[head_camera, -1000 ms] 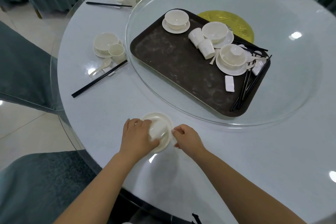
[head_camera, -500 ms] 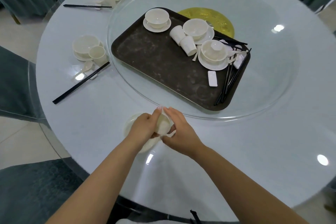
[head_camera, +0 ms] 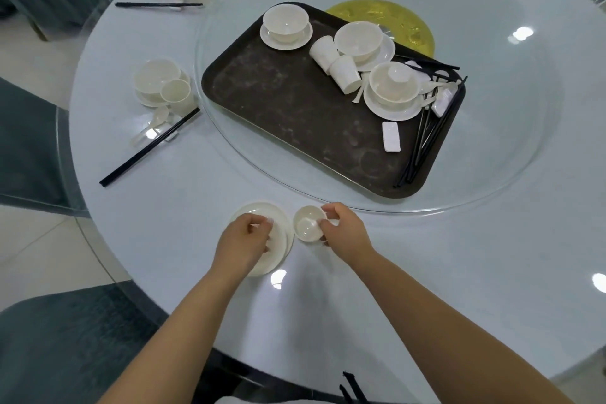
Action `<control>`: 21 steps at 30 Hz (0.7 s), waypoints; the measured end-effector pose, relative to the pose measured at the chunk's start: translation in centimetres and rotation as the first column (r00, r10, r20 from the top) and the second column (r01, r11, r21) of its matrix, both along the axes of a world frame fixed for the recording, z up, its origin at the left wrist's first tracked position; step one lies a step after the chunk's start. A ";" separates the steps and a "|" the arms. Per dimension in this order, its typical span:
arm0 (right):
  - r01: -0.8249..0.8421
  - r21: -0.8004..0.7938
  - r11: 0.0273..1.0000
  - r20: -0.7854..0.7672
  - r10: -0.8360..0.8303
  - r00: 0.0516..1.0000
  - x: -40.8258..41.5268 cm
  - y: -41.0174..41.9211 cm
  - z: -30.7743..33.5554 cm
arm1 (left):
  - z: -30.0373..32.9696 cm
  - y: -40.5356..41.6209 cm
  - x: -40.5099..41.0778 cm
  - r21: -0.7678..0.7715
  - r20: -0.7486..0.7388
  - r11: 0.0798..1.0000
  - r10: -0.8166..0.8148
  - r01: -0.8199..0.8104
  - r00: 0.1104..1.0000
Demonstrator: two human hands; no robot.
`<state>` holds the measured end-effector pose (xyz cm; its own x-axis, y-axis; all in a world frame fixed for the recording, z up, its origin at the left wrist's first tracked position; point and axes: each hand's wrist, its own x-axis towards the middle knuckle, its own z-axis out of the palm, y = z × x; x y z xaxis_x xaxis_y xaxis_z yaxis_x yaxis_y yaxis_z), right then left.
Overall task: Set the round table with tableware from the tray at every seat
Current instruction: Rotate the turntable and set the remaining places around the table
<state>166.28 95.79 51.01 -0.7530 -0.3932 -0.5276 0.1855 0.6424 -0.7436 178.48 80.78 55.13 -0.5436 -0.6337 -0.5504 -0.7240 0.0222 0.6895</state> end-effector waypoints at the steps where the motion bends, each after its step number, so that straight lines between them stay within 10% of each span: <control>1: 0.003 -0.001 1.000 -0.017 -0.003 1.000 -0.1 -0.2 -0.1 | -0.2 -0.5 0.6 -0.076 0.042 0.997 0.002 0.001 0.999; 8: 0.048 0.020 0.999 -0.141 -0.044 0.989 -1.5 -0.9 0.3 | -2.3 -2.8 3.6 -0.285 0.404 0.934 -0.087 0.216 0.911; 21: 0.048 -0.027 0.998 0.035 -0.047 0.998 -2.6 -0.2 0.1 | -3.4 -3.4 2.3 -0.400 0.428 0.875 -0.087 0.274 0.900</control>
<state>163.63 95.60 51.14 -0.7533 -0.3718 -0.5425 0.2410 0.6115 -0.7537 180.77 77.34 51.78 -0.4759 -0.7697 -0.4255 -0.8794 0.4108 0.2405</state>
